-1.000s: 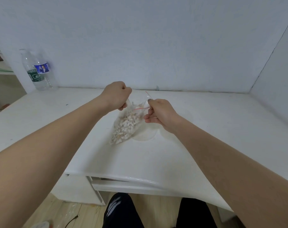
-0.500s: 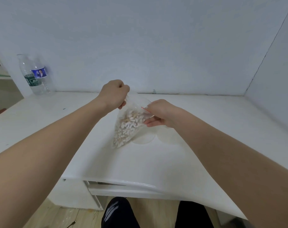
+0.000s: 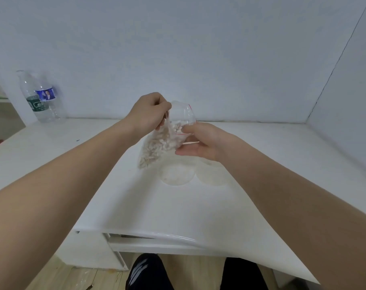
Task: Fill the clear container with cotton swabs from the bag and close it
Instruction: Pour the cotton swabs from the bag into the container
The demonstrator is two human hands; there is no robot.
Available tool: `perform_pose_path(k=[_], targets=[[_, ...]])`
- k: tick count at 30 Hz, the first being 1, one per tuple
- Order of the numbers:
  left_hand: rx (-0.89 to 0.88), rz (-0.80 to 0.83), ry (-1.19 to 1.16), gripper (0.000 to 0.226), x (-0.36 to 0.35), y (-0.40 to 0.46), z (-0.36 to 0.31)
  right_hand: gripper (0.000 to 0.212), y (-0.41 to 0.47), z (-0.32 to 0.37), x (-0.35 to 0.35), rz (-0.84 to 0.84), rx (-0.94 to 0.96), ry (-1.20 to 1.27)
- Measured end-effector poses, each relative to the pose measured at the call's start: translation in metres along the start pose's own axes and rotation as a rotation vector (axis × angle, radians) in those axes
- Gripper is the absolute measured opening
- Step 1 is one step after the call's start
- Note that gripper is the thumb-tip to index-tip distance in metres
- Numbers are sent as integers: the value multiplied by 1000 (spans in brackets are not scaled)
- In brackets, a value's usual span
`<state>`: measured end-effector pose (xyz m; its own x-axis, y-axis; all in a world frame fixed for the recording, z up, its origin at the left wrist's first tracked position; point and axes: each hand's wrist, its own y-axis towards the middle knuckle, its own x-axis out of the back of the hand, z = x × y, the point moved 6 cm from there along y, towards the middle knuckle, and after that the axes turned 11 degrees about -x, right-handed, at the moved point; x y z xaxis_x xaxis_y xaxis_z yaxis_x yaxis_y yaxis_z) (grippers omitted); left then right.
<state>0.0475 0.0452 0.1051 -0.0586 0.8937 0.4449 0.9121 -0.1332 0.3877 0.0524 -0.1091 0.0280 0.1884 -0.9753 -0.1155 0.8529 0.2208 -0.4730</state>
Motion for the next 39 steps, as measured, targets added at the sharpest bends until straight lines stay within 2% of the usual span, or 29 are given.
perform_pose_path(k=[5,11,17,21,22,24,25,26,27,28,30,31,33,36,39], targets=[[3,-71,-138,20,-1,9,-11,28,-9,6,14,0,-58,43],[-32,-1,-172,19,-24,8,-24,24,-16,3,13,39,-30,245],[-3,2,-176,26,-31,8,-25,38,-21,3,27,83,-4,379],[98,-237,13,45,-14,4,3,45,-22,6,46,90,39,536],[158,-250,91,55,-12,1,17,45,-23,7,50,81,49,560],[358,-166,135,97,-19,-13,44,48,-23,9,56,63,83,581],[481,-123,60,118,-27,-22,56,48,-21,8,59,51,97,586],[586,-119,-66,129,-34,-32,64,48,-18,7,62,39,113,591],[665,-141,-226,125,-41,-40,68,47,-14,4,64,29,122,601],[713,-160,-398,109,-49,-45,69,46,-10,1,65,14,125,609],[731,-191,-702,72,-66,-48,64,40,-7,-3,64,5,139,590],[720,-195,-799,62,-73,-48,61,36,-5,-6,64,4,147,576],[674,-218,-919,50,-83,-44,57,32,-3,-9,61,16,161,525],[652,-322,-1082,29,-94,-37,60,38,-2,-10,60,45,187,401],[657,-380,-1120,23,-102,-32,61,45,2,-12,70,-50,183,220]])
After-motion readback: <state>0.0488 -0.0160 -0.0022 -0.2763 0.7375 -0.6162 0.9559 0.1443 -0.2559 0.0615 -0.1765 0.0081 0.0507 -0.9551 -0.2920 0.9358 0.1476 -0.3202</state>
